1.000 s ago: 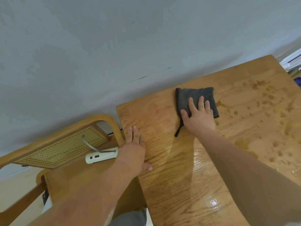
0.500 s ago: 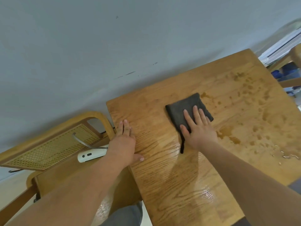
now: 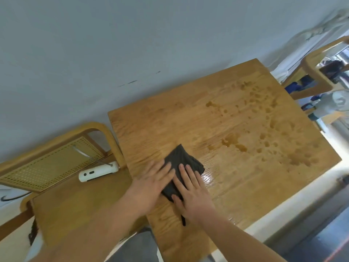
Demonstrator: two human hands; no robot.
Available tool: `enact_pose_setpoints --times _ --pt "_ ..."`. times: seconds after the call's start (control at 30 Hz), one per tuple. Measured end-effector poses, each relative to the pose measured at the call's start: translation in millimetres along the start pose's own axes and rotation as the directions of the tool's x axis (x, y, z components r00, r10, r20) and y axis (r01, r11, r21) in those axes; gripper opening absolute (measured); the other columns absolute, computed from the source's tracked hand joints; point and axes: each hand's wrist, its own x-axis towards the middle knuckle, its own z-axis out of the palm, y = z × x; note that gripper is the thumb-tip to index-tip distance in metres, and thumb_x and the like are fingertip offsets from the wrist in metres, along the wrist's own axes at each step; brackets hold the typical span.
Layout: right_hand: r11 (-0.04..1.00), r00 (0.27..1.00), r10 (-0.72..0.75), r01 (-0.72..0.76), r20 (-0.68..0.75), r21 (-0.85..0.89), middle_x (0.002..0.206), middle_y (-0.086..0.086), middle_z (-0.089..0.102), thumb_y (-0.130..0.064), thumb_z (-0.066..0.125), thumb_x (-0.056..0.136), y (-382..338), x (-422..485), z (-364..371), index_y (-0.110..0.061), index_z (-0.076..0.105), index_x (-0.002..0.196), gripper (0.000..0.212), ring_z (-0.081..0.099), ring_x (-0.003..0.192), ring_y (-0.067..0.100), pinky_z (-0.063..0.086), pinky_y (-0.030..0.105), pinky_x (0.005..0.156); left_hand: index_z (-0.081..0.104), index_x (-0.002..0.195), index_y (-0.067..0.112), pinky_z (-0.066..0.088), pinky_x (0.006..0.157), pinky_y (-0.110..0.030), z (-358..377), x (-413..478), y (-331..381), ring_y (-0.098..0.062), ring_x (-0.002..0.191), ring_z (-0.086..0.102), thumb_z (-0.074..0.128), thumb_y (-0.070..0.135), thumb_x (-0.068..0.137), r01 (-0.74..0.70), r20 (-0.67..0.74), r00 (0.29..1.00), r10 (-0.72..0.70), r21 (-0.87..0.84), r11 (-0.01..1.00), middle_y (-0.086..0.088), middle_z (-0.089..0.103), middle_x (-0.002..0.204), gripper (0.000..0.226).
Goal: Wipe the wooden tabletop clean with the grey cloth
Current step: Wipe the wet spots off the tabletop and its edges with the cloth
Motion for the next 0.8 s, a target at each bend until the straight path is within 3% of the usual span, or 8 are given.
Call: enact_pose_setpoints --times 0.07,0.13,0.23,0.37,0.47,0.6,0.7,0.8 --pt "0.997 0.999 -0.035 0.036 -0.014 0.065 0.171 -0.001 -0.019 -0.056 0.024 0.107 28 -19 -10 -0.023 -0.002 0.165 0.072 -0.025 0.155 0.016 -0.002 0.046 0.129 -0.015 0.160 0.034 -0.010 0.125 -0.037 12 3 24 -0.016 0.155 -0.017 0.059 0.044 0.099 0.088 0.043 0.996 -0.084 -0.092 0.992 0.004 -0.010 0.172 0.097" --pt "0.986 0.994 0.088 -0.078 -0.065 0.145 0.170 -0.007 -0.019 -0.057 0.024 0.106 60 -46 -22 -0.027 -0.004 0.165 0.071 -0.026 0.154 0.011 -0.006 0.037 0.128 -0.011 0.162 0.036 0.023 0.125 -0.040 11 13 43 -0.022 0.157 0.001 0.062 0.052 0.097 0.221 0.039 0.975 -0.217 -0.143 0.965 0.003 0.005 0.171 0.099" --pt "0.931 0.946 0.313 -0.288 -0.084 0.223 0.173 -0.005 -0.004 -0.052 0.035 0.105 115 -88 -36 -0.031 0.011 0.165 0.068 -0.011 0.158 0.017 0.003 0.032 0.125 -0.004 0.162 0.039 0.056 0.092 -0.041 8 35 82 -0.032 0.141 0.019 0.054 0.061 0.097 0.377 0.005 0.926 -0.378 -0.087 0.922 -0.004 0.020 0.157 0.089" --pt "0.874 0.909 0.417 -0.403 0.006 0.270 0.172 -0.002 0.015 -0.050 0.049 0.102 174 -134 -42 -0.032 0.033 0.158 0.061 0.005 0.159 0.019 0.023 0.039 0.124 0.006 0.164 0.025 0.053 0.085 -0.037 15 58 177 -0.035 0.127 0.028 0.043 0.065 0.099 0.537 -0.046 0.838 -0.543 -0.097 0.838 -0.010 0.029 0.138 0.085" --pt "0.841 0.904 0.427 -0.408 0.028 0.356 0.169 0.001 0.027 -0.047 0.054 0.101 196 -159 -43 -0.027 0.042 0.155 0.058 0.017 0.156 0.020 0.030 0.039 0.120 0.008 0.163 0.021 0.049 0.092 -0.038 37 59 254 -0.033 0.121 0.032 0.039 0.066 0.100 0.379 -0.036 0.923 -0.384 -0.094 0.921 -0.011 0.033 0.135 0.084" --pt "0.794 0.909 0.415 -0.385 0.042 0.472 0.156 -0.001 0.047 -0.043 0.056 0.101 211 -177 -51 -0.023 0.050 0.150 0.053 0.043 0.142 0.019 0.039 0.033 0.112 0.008 0.163 0.025 0.049 0.079 -0.039 43 61 269 -0.030 0.118 0.037 0.035 0.061 0.104 0.188 0.006 0.982 -0.189 0.023 0.982 -0.009 0.036 0.135 0.075" --pt "0.725 0.902 0.426 -0.390 0.075 0.568 0.149 -0.005 0.055 -0.047 0.057 0.099 220 -184 -61 -0.027 0.053 0.147 0.052 0.053 0.132 0.016 0.040 0.025 0.101 0.006 0.164 0.030 0.046 0.077 -0.037 35 62 240 -0.026 0.115 0.043 0.032 0.059 0.105 0.336 -0.020 0.942 -0.336 0.045 0.941 -0.006 0.039 0.129 0.071" --pt "0.687 0.896 0.436 -0.387 0.078 0.615 0.150 -0.006 0.055 -0.044 0.059 0.099 227 -184 -66 -0.028 0.055 0.146 0.050 0.052 0.135 0.013 0.037 0.022 0.097 0.005 0.165 0.022 0.049 0.086 -0.034 32 71 252 -0.025 0.114 0.047 0.032 0.054 0.107 0.554 -0.054 0.827 -0.559 -0.083 0.828 -0.006 0.043 0.132 0.071"
